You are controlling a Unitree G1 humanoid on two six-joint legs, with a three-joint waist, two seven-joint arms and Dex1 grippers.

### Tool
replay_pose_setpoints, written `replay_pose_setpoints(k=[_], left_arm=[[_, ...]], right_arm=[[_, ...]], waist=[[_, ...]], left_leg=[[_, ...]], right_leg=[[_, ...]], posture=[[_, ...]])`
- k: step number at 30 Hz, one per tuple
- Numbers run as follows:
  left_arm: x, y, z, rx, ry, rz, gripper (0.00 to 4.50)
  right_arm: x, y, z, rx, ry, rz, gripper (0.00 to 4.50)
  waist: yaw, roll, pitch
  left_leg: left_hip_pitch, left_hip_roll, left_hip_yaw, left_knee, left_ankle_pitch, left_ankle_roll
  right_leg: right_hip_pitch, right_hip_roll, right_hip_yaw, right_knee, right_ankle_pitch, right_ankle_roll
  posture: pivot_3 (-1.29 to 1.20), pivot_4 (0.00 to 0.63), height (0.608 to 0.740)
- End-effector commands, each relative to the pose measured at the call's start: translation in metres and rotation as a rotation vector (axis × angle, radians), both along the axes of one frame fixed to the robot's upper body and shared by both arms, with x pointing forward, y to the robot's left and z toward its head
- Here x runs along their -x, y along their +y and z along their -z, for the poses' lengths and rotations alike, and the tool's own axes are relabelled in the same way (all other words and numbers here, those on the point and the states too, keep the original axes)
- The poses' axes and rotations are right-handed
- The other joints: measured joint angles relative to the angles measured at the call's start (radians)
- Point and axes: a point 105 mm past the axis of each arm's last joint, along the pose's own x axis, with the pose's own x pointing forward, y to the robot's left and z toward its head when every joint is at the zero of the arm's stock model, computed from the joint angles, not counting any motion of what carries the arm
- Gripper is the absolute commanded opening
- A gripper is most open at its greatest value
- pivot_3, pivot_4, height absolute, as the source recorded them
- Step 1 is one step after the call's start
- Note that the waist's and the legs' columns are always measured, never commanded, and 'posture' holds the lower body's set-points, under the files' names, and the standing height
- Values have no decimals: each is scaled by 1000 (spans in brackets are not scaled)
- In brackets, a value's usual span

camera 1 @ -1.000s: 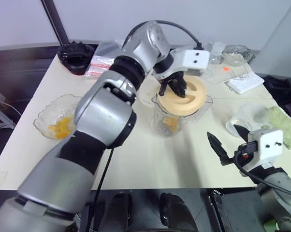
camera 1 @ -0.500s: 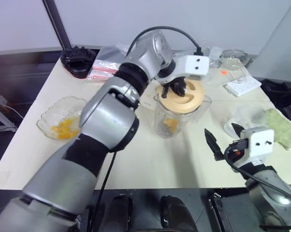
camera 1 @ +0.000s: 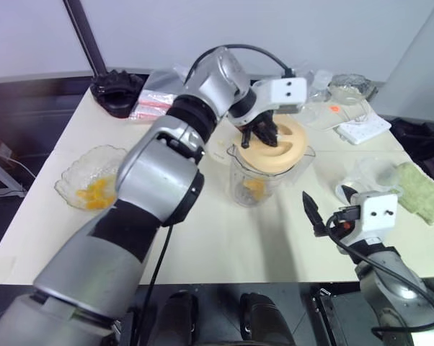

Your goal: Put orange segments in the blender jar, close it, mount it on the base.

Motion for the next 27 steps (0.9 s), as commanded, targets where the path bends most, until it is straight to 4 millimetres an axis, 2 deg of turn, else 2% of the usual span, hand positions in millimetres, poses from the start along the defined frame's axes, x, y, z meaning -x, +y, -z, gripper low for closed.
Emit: replay_pose_setpoints(k=[1,4,8,12,20,25,27], left_arm=[[11,-5,-14,60,87,24,234],[14,-4,-21,68,114,40,234],[12,2,-10,-1,98,40,234],[3,5,9,-77,31,10,234],[-7,12,13,-94,-10,-51,234],[-5,16,22,-154,-7,-27,234],[-5,15,27,-172,-11,-24,234]], right_arm=[[-2,0,-9,15,-47,-5,4500],[-4,-2,-8,18,-47,-10,4500],[-9,-3,-10,19,-57,-12,4500],[-10,-2,-9,16,-61,-8,4500],[-8,0,-7,17,-55,-8,4500],[-15,-3,-4,28,-54,1,4500],[-26,-5,2,42,-47,10,4500]], waist=[[1,0,0],[1,1,0],[1,1,0],[2,1,0],[2,1,0],[1,1,0],[0,1,0]], left_leg=[[-4,0,0,0,0,0],[-14,-1,0,2,0,1],[-14,-1,0,1,-1,2],[-13,-1,0,1,-1,2],[-12,-1,0,2,-1,2],[-11,-1,0,2,-1,2],[-11,-1,0,2,-1,2]], right_leg=[[-4,0,0,1,1,-2],[-14,1,0,4,2,-3],[-14,2,1,4,1,-1],[-14,2,1,4,1,-1],[-12,1,1,4,1,-1],[-12,1,1,4,2,-2],[-12,2,1,4,2,-2]], posture=[[0,150,740],[0,150,740],[0,150,740],[0,150,740],[0,150,740],[0,150,740],[0,150,740]])
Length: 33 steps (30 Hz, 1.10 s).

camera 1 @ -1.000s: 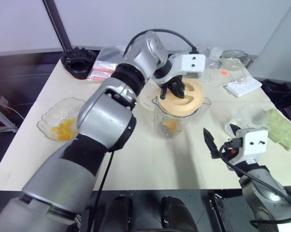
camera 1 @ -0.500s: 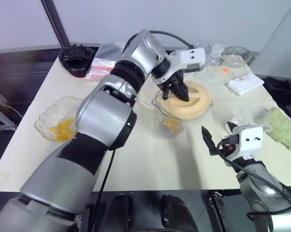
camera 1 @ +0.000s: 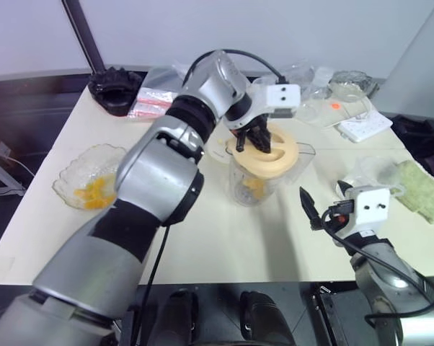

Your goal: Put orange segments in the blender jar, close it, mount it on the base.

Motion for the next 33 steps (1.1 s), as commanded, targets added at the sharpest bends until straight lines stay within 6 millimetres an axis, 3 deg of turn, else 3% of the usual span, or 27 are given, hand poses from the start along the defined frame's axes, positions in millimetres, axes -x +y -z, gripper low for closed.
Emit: replay_pose_setpoints(k=[1,8,13,18,22,26,33], left_arm=[[-4,5,20,-91,-22,-9,234],[-4,6,24,-113,-35,-3,234],[-3,6,24,-123,-44,26,234],[-4,4,23,-74,-29,3,234],[-5,-2,16,13,-18,-30,234],[-9,2,14,27,-21,-54,234],[-12,20,21,-53,-30,-33,234]], right_arm=[[-18,-3,2,31,-32,9,4500],[-60,-2,15,-2,-33,-67,4500],[-78,-2,23,-15,-27,-93,4500],[-93,5,20,-40,-58,-117,4500],[-98,13,11,-46,-95,-123,3228],[-97,20,10,-41,-99,-137,996],[-98,27,15,-27,-92,-135,946]], waist=[[-2,0,0],[-2,0,0],[-1,1,-1],[-3,1,0],[-1,1,-1],[1,1,-1],[-4,1,-1]], left_leg=[[0,0,0,0,0,0],[3,0,0,0,0,0],[3,0,0,0,0,0],[3,0,1,0,0,0],[4,0,0,0,0,0],[3,-1,0,0,0,0],[6,-1,0,1,0,0]], right_leg=[[0,0,0,0,0,0],[3,0,0,0,0,-1],[3,0,0,0,0,0],[3,0,1,1,1,0],[3,1,1,2,1,0],[4,0,1,1,1,0],[5,0,2,2,1,0]], posture=[[0,150,740],[0,150,740],[0,150,740],[0,150,740],[0,150,740],[0,150,740],[0,150,740]])
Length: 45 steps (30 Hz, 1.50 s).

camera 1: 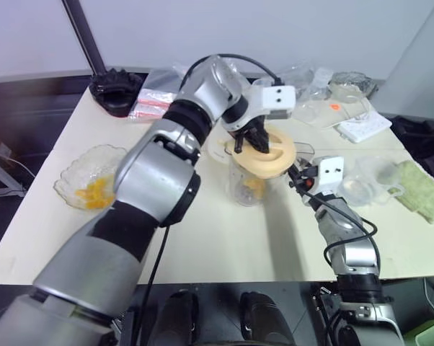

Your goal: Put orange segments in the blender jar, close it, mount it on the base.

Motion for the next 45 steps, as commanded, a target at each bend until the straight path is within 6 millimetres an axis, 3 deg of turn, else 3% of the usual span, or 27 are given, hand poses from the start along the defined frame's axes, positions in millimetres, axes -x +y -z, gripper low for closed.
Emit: replay_pose_setpoints(k=[1,15,23,30,35,42,45], left_arm=[[-8,15,17,-85,-22,-32,234],[-22,18,29,4,-2,-218,234],[-17,19,44,28,91,-243,234],[-27,17,52,69,78,-399,234],[-25,16,53,67,88,-385,234],[-27,19,53,61,75,-377,234],[-27,19,50,64,68,-366,1622]], right_arm=[[2,10,-7,40,-40,-24,946],[1,15,0,40,-19,-31,946],[0,18,2,42,-15,-47,946],[-2,18,4,59,-1,-46,946],[-2,18,7,63,6,-52,946],[-3,16,7,64,8,-51,946],[-3,16,8,66,11,-52,946]], waist=[[-2,0,0],[-11,0,0],[-17,3,-2],[-15,5,-4],[-20,11,-9],[-20,11,-11],[-24,10,-11]], left_leg=[[0,0,0,0,0,0],[12,0,-1,-1,0,0],[13,0,-2,-1,0,0],[17,0,-2,-1,-1,-2],[17,2,-4,-5,-3,-4],[17,1,-3,-5,-3,-4],[17,1,-3,-6,-3,-4]], right_leg=[[0,0,0,0,0,0],[14,-1,-1,-3,-2,3],[15,-2,-1,-3,-2,2],[18,-5,-4,-6,-3,4],[26,-7,-6,-21,-3,4],[27,-12,-7,-22,-3,4],[26,-13,-8,-22,-3,4]], posture=[[0,150,740],[0,150,740],[0,150,740],[0,150,740],[0,150,740],[0,150,740],[0,150,740]])
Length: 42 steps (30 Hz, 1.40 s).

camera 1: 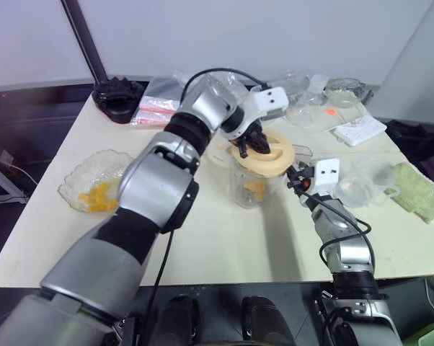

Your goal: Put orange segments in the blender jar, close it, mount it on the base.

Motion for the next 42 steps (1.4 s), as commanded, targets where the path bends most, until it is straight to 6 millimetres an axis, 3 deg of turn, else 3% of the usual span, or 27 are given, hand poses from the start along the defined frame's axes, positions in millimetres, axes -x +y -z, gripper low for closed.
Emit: replay_pose_setpoints(k=[1,5,9,14,25,29,32,33,35,39,42], left_arm=[[-14,19,26,-75,-23,-125,2191],[-13,11,10,1,-24,-114,4152],[-5,5,-11,58,4,-41,4152],[3,6,-46,111,3,29,4152],[10,36,-125,257,-76,59,4152],[7,57,-157,376,-187,33,4152],[5,72,-170,490,-301,40,4152],[6,76,-171,522,-319,43,4152],[8,93,-153,530,-240,1,4152],[39,122,-98,510,-188,-19,4152],[57,138,-60,450,-184,-84,4152]], right_arm=[[3,16,-3,70,-22,-80,946],[3,15,-1,78,-13,-83,946],[3,13,1,97,-5,-89,946],[3,9,2,102,-1,-94,946],[5,7,7,111,17,-108,946],[6,3,6,105,19,-97,946],[6,-2,4,85,16,-77,946],[7,-4,4,81,15,-69,946],[7,-9,-1,67,7,-49,946],[5,-25,-16,35,-22,22,946],[4,-33,-29,10,-43,45,946]], waist=[[-4,-1,0],[0,0,0],[-1,-4,2],[-4,-4,3],[-3,-5,12],[-4,-6,13],[-3,-5,13],[-3,-5,13],[-3,-4,13],[-5,0,14],[7,-2,15]], left_leg=[[-2,0,0,0,0,0],[-3,0,0,-2,0,0],[-7,0,2,-5,1,2],[-8,-2,7,-16,2,4],[-10,1,6,-17,1,7],[-10,1,6,-17,1,7],[-10,1,6,-17,1,7],[-10,1,6,-17,1,7],[-9,1,6,-17,1,7],[-7,1,9,-17,1,7],[-15,-1,9,-16,5,0]], right_leg=[[-1,0,0,0,0,0],[-6,-1,-2,1,0,0],[-9,-2,-5,2,3,-4],[-16,1,-5,2,2,2],[-19,6,-4,3,1,2],[-19,6,-4,3,1,2],[-20,6,-4,4,1,2],[-20,6,-4,5,1,3],[-19,5,-3,6,2,3],[-20,4,2,10,3,5],[-30,1,3,18,3,5]], posture=[[0,150,740],[0,150,740],[0,150,740],[0,150,740],[0,150,740],[0,150,740],[0,150,740],[0,150,740],[0,150,740],[0,150,740],[0,150,740]])
